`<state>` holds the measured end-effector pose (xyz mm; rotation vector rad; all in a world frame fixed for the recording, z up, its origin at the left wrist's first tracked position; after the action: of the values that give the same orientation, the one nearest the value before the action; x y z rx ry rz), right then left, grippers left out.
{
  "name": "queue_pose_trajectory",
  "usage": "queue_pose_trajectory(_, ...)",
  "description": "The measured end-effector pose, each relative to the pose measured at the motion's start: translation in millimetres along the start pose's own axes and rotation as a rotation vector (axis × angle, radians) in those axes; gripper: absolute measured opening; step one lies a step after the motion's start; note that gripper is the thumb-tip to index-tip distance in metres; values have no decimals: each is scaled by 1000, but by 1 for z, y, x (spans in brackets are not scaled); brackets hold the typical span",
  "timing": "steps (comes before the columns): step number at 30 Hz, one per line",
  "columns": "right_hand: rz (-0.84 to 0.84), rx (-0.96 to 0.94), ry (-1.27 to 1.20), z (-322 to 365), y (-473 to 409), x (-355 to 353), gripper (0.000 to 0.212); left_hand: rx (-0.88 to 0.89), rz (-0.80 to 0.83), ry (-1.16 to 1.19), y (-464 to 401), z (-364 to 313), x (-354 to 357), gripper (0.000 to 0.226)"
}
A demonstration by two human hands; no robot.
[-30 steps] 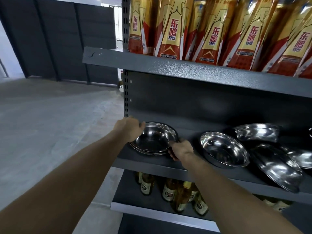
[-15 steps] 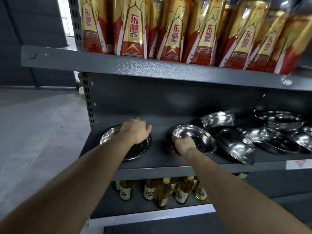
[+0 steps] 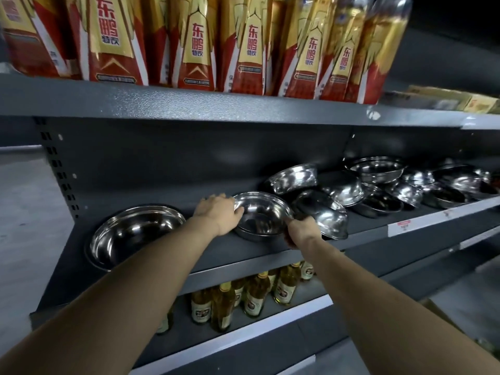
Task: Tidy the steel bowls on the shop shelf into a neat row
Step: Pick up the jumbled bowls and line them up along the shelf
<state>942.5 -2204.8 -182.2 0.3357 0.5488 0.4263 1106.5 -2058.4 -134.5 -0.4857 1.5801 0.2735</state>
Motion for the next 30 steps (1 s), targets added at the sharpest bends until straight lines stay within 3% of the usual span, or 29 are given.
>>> queue_pose_trajectory(5, 19, 74, 14, -16, -21, -19, 32, -53, 25, 25, -7, -13, 8, 50)
queue_pose_trajectory(16, 370, 158, 25, -28, -41, 14, 40, -185, 43, -22, 2, -33, 8, 50)
queue_pose_trajectory(30, 483, 146, 20, -31, -45, 38, 33, -344, 35, -102, 43, -35, -1, 55)
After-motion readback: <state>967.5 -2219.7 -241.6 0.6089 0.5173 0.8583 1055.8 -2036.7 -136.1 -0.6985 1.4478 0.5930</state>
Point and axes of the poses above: each hand's wrist, its own y-axis away from the middle knuckle, its own x-axis out of the palm, z = x × y, the point moved 7 cm from there along -y, towards the middle knuckle, and after that the axes turned 11 degrees about x, right-handed, at the moved point
